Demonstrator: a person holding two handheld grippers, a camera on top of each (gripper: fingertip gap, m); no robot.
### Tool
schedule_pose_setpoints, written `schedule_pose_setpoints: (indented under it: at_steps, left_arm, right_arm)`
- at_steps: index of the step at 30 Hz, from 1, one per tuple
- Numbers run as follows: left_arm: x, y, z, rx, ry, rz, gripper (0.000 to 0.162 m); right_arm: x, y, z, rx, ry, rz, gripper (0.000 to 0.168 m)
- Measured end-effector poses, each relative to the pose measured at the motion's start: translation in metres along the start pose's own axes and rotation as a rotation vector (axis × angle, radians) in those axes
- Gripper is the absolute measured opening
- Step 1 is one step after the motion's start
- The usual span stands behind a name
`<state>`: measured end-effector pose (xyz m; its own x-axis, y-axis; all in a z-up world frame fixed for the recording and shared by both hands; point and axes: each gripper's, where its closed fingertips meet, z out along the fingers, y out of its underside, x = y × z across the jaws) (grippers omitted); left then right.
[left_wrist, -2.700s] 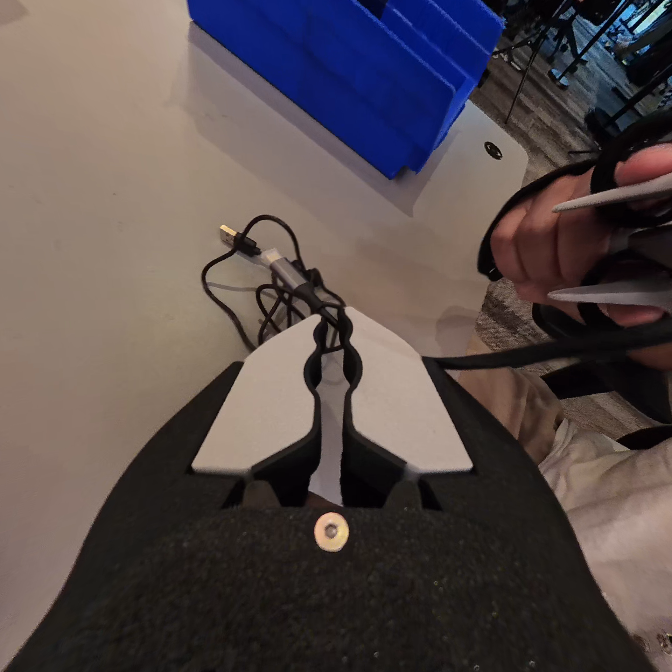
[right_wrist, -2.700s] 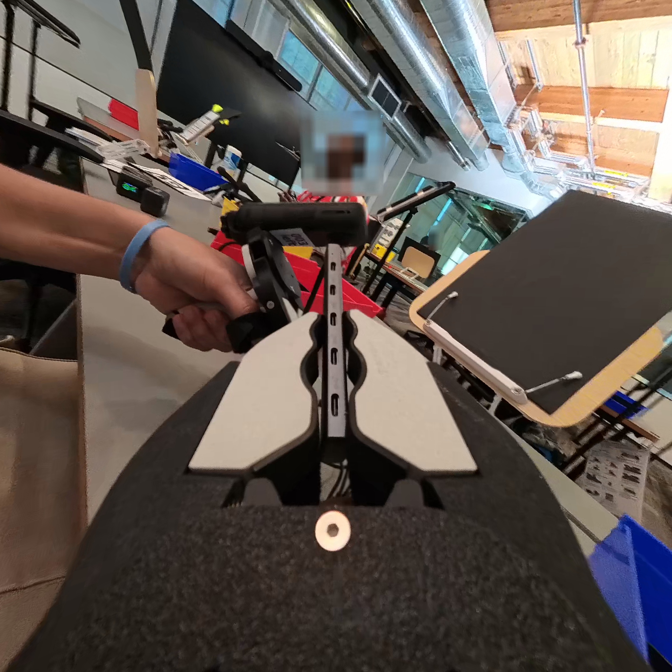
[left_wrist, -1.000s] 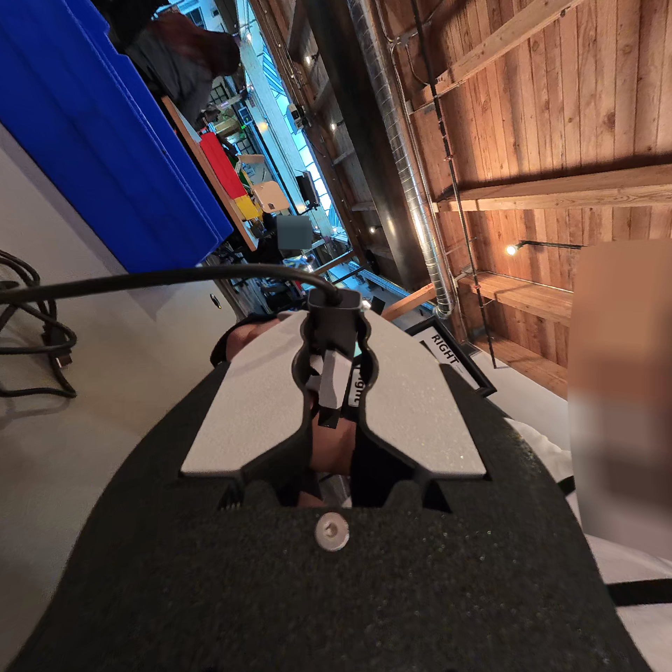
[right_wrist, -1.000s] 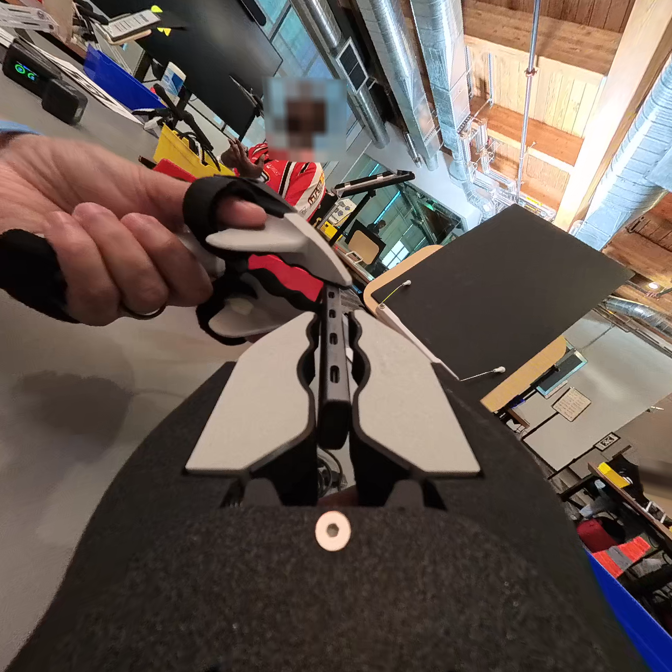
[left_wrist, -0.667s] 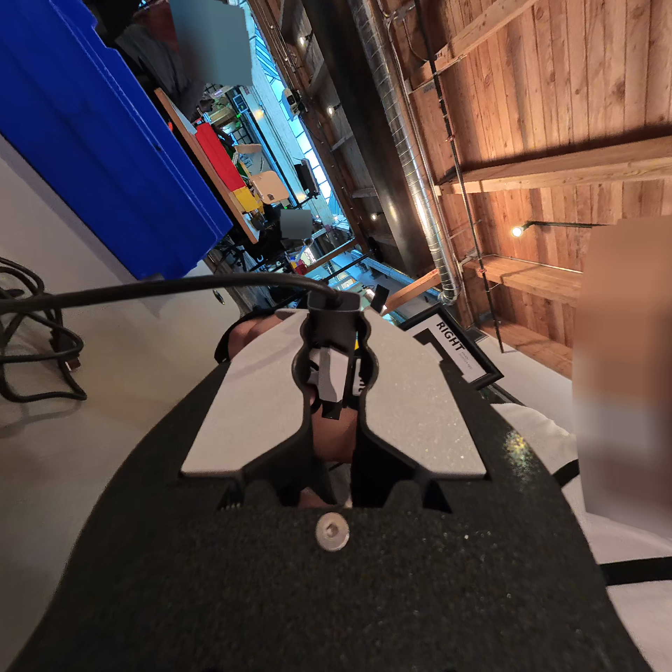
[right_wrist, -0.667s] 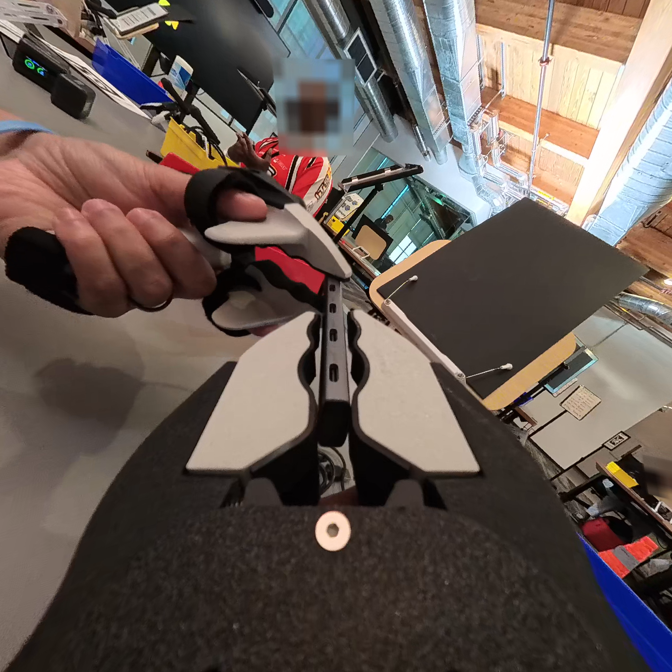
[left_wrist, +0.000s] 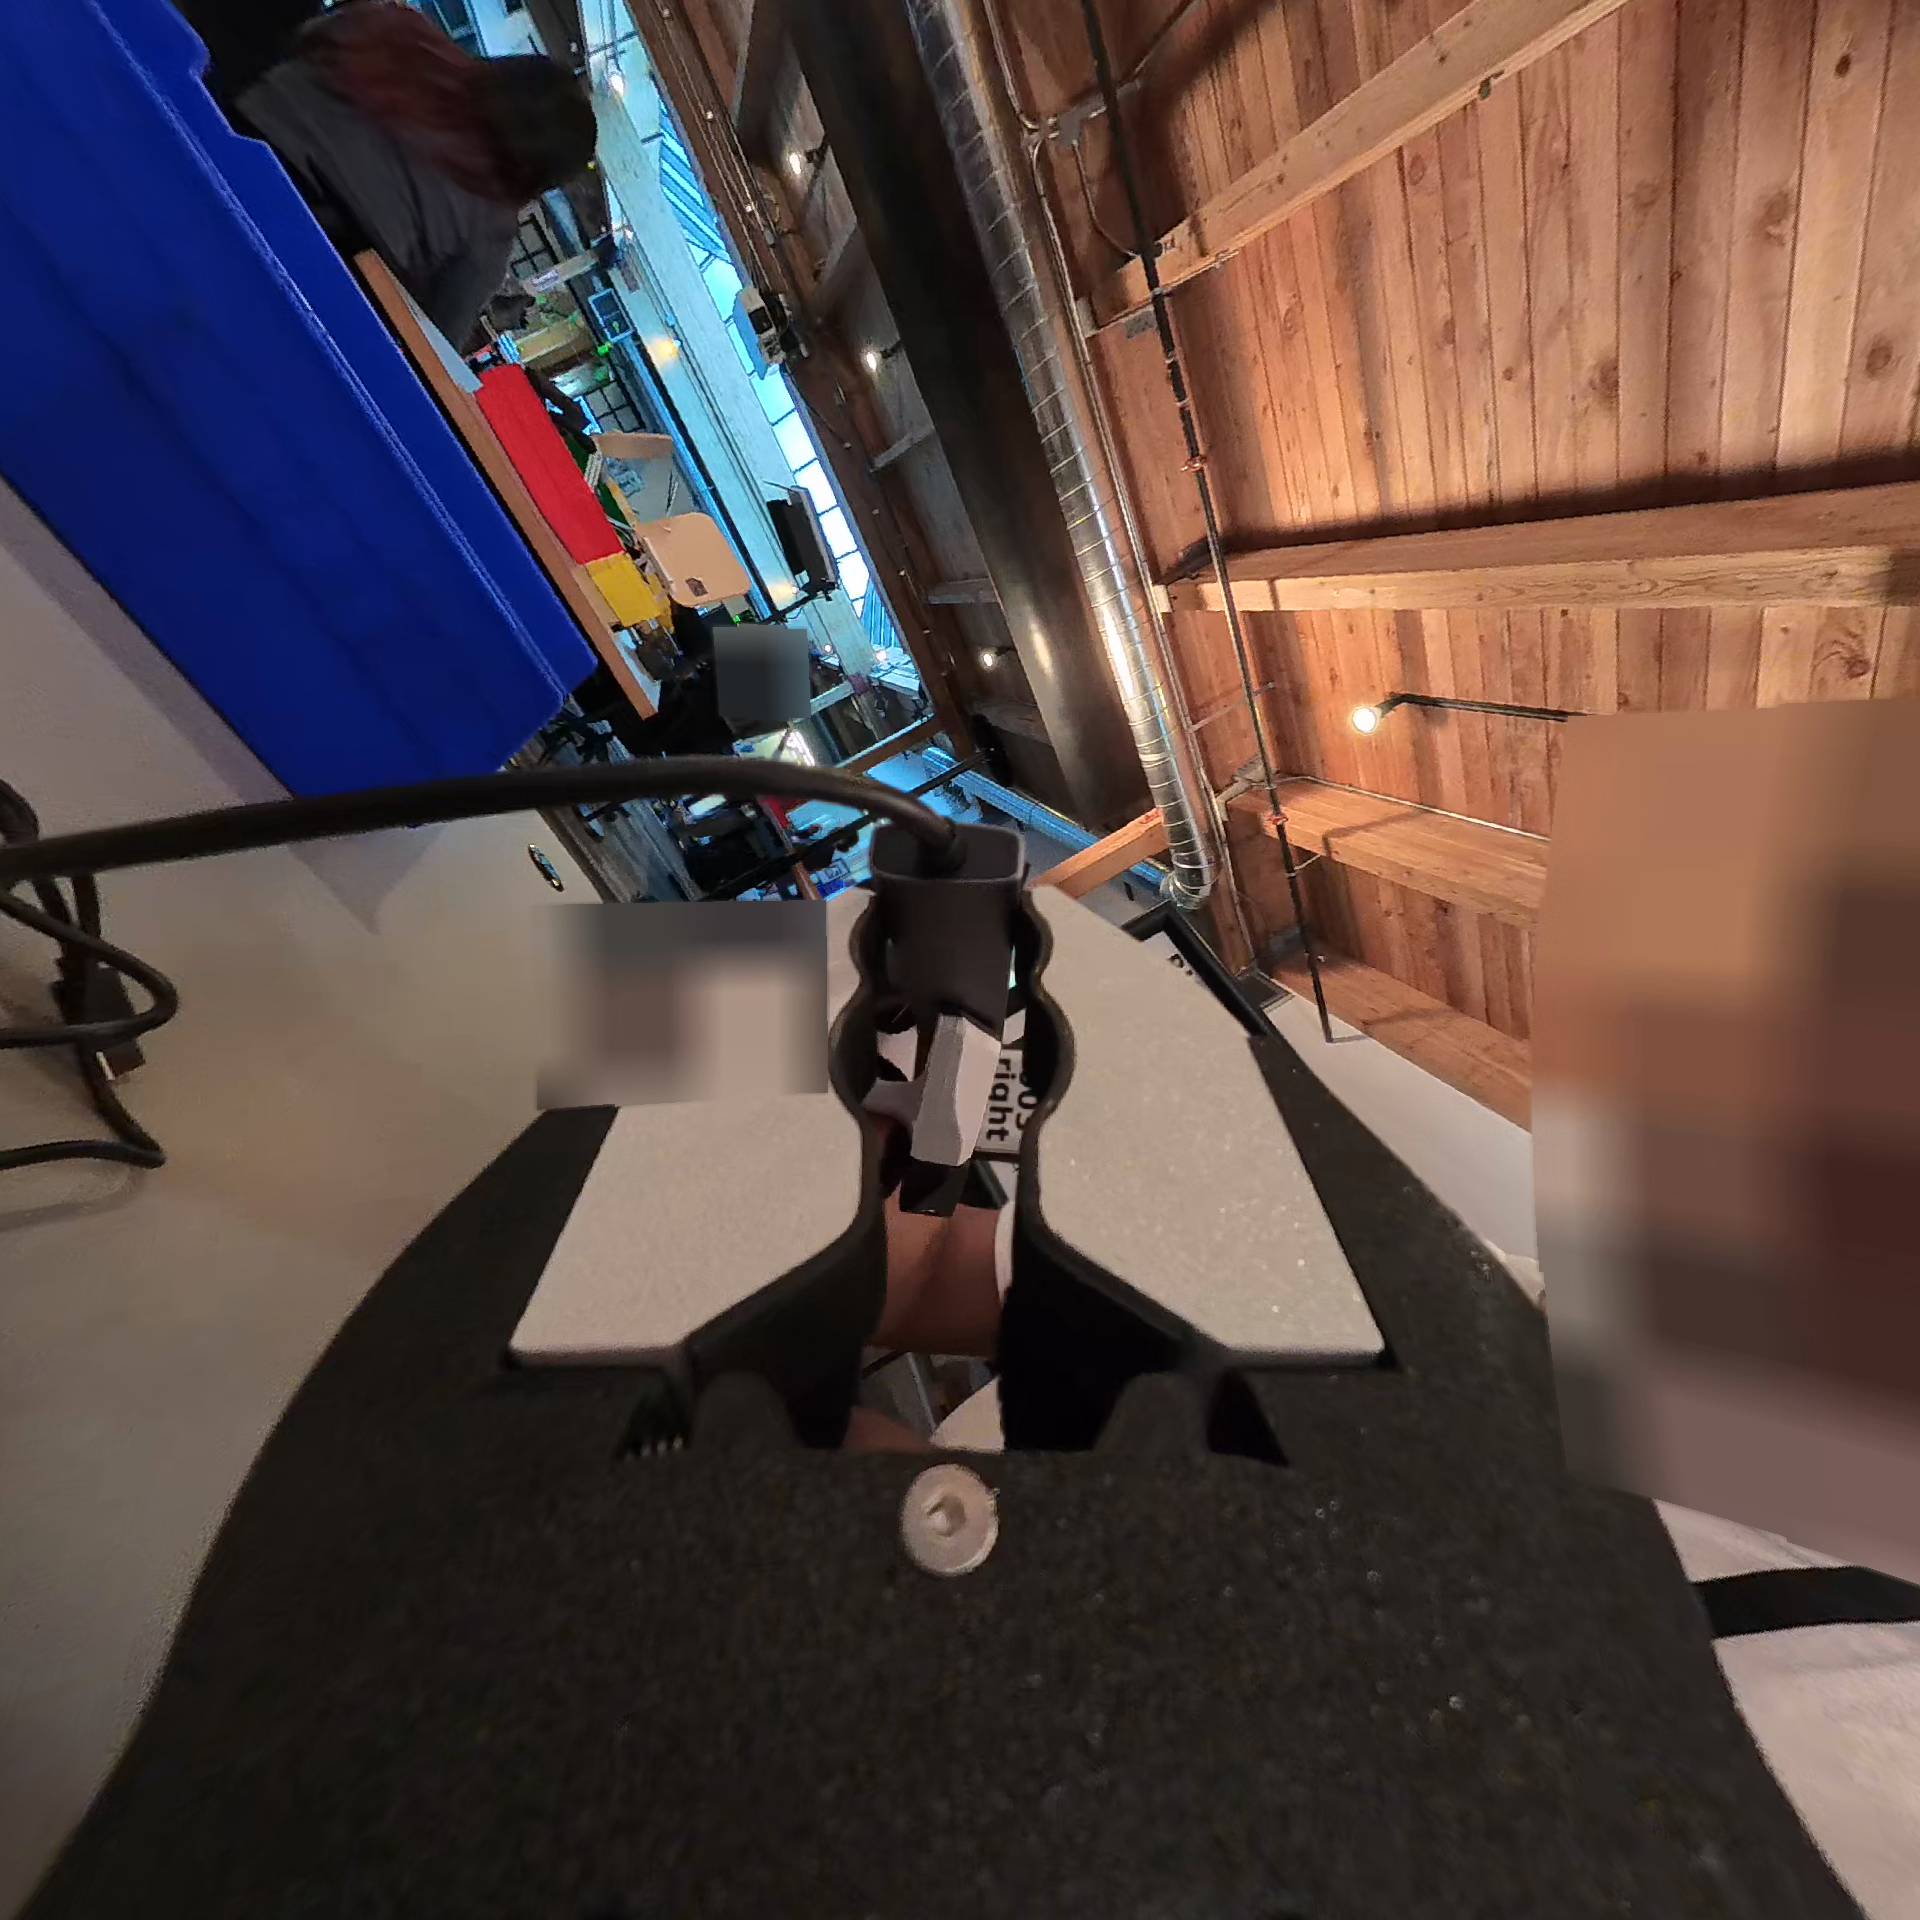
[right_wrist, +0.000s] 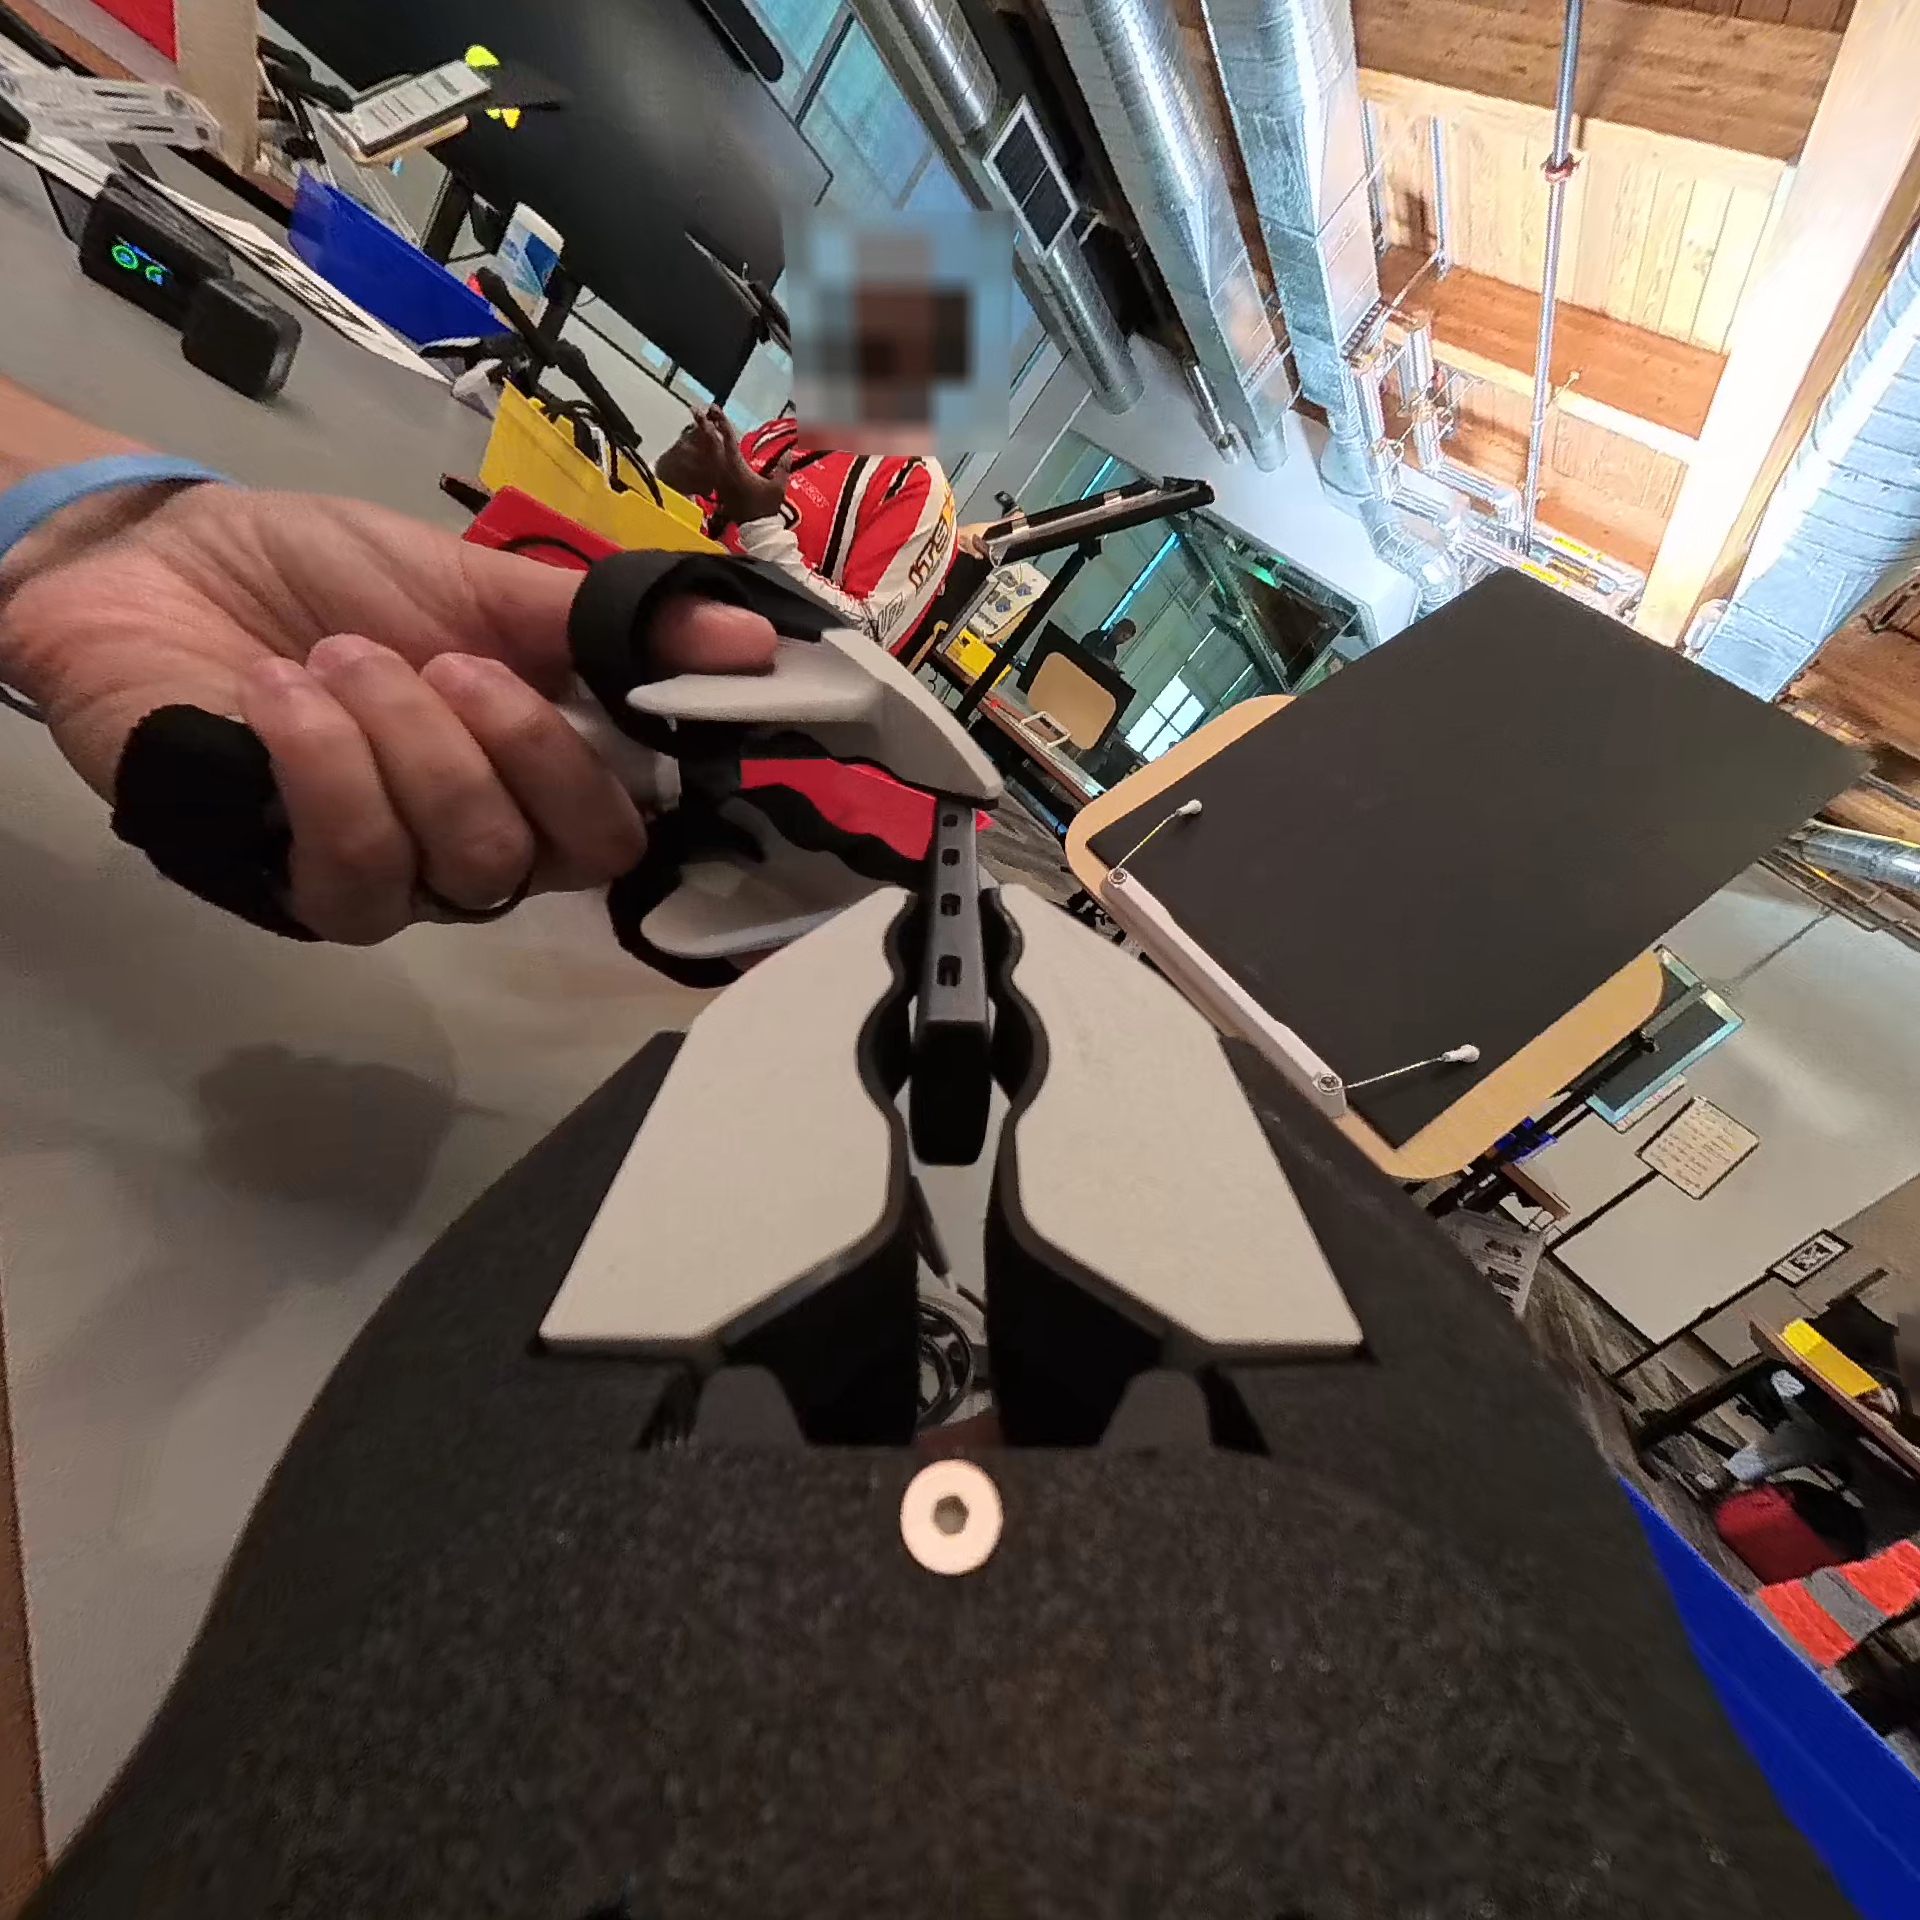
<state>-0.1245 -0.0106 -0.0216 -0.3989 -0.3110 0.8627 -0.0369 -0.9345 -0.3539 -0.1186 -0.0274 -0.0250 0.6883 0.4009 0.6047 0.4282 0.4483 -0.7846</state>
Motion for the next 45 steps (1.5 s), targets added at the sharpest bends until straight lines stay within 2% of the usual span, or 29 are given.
schedule_pose_setpoints:
  at_steps: [3,6,9,11,14,17,21,24,28,32,36,37,38,39,41,45]
  left_arm:
    - [0.0,-0.001,-0.001,-0.013,-0.017,0.011,0.023]
    - [-0.002,-0.003,-0.005,-0.05,-0.122,0.14,0.024]
    - [-0.018,-0.001,-0.015,-0.13,-0.323,0.359,0.025]
    - [-0.043,0.0,-0.025,-0.202,-0.518,0.492,0.026]
    - [-0.085,0.005,-0.04,-0.326,-0.773,0.621,0.026]
    - [-0.109,0.006,-0.043,-0.401,-0.904,0.71,0.025]
    - [-0.114,0.012,-0.032,-0.457,-0.896,0.747,0.025]
    - [-0.116,0.011,-0.027,-0.545,-0.908,0.876,0.025]
    - [-0.114,-0.02,-0.021,-0.7,-0.895,1.05,0.018]
    - [-0.139,-0.037,-0.028,-0.949,-0.836,1.039,0.024]
    - [-0.161,-0.024,-0.032,-1.09,-0.75,0.955,0.03]
    - [-0.168,-0.023,-0.036,-1.113,-0.766,0.965,0.027]
    - [-0.173,-0.023,-0.039,-1.133,-0.779,0.986,0.009]
    - [-0.174,-0.023,-0.041,-1.142,-0.783,1.003,0.003]
    - [-0.172,-0.032,-0.042,-1.104,-0.834,1.029,0.002]
    - [-0.142,-0.064,-0.058,-0.948,-1.045,1.061,0.002]
  right_arm:
    - [0.0,0.001,0.001,-0.022,0.017,-0.048,0.01]
    - [0.023,-0.001,-0.003,-0.033,0.108,-0.125,0.01]
    - [0.068,-0.002,-0.016,-0.022,0.256,-0.072,0.01]
    - [0.085,0.003,-0.024,-0.032,0.307,-0.058,0.01]
    - [0.089,0.017,-0.026,-0.068,0.33,-0.057,0.01]
    - [0.083,0.026,-0.023,-0.101,0.315,-0.096,0.009]
    - [0.083,0.031,-0.023,-0.115,0.317,-0.09,0.01]
    - [0.086,0.035,-0.026,-0.119,0.317,-0.054,0.009]
    - [0.09,0.044,-0.027,-0.124,0.313,-0.005,0.009]
    - [0.091,0.046,-0.025,-0.127,0.307,0.015,0.01]
    - [0.089,0.048,-0.025,-0.135,0.294,0.013,0.01]
    - [0.088,0.05,-0.025,-0.138,0.29,0.015,0.01]
    - [0.088,0.051,-0.025,-0.14,0.286,0.018,0.01]
    - [0.088,0.053,-0.025,-0.143,0.284,0.021,0.01]
    - [0.088,0.055,-0.025,-0.149,0.282,0.029,0.01]
    - [0.091,0.057,-0.026,-0.153,0.289,0.036,0.01]
